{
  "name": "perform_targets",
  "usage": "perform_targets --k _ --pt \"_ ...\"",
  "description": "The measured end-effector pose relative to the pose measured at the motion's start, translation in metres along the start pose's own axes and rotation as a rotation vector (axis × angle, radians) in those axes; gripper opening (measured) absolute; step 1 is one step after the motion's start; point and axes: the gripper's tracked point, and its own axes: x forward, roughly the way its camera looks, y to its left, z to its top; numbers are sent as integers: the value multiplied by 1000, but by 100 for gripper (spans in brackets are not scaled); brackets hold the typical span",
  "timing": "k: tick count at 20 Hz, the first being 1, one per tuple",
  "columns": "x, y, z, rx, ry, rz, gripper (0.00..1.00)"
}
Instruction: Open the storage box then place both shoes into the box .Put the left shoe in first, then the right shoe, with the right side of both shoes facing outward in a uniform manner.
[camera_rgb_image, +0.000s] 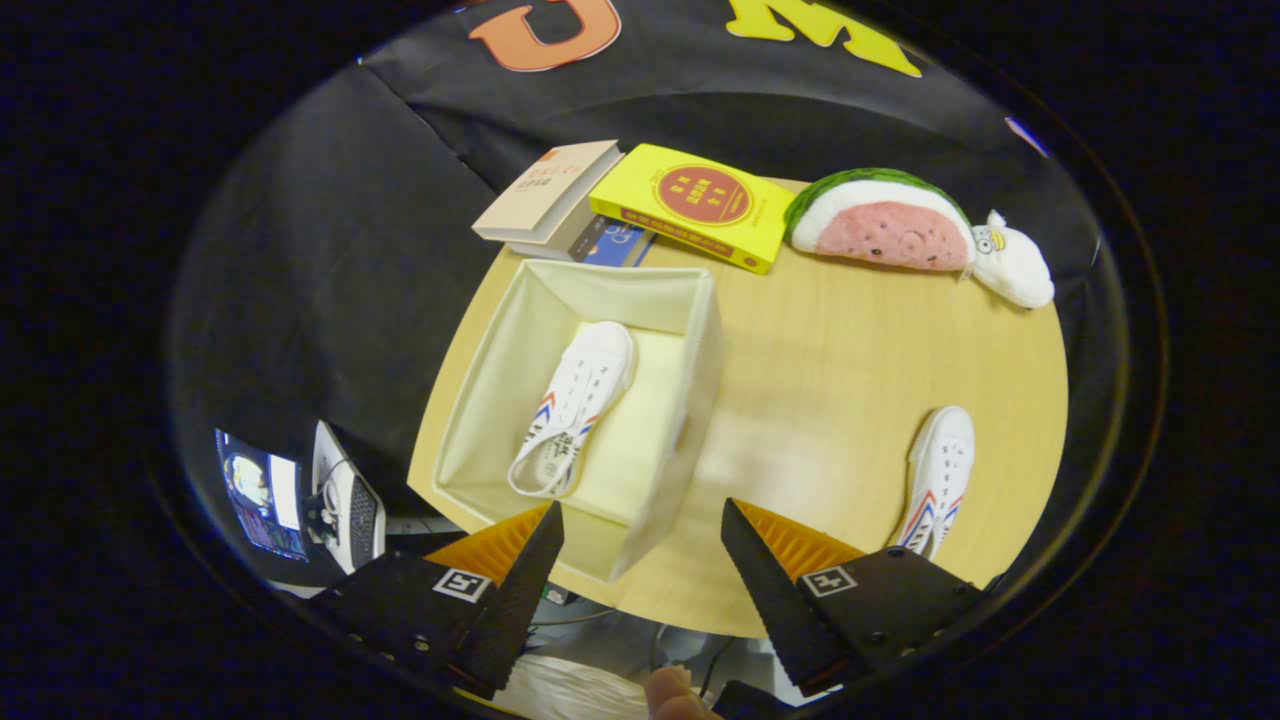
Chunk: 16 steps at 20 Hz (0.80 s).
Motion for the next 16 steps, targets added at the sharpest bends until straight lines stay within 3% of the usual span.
perform_targets --k 4,10,16 --pt "4 -87 -26 22 16 -62 96" --pt "19 -221 -66 38 69 -223 97" --pt "41 -298 -96 145 153 -248 97"
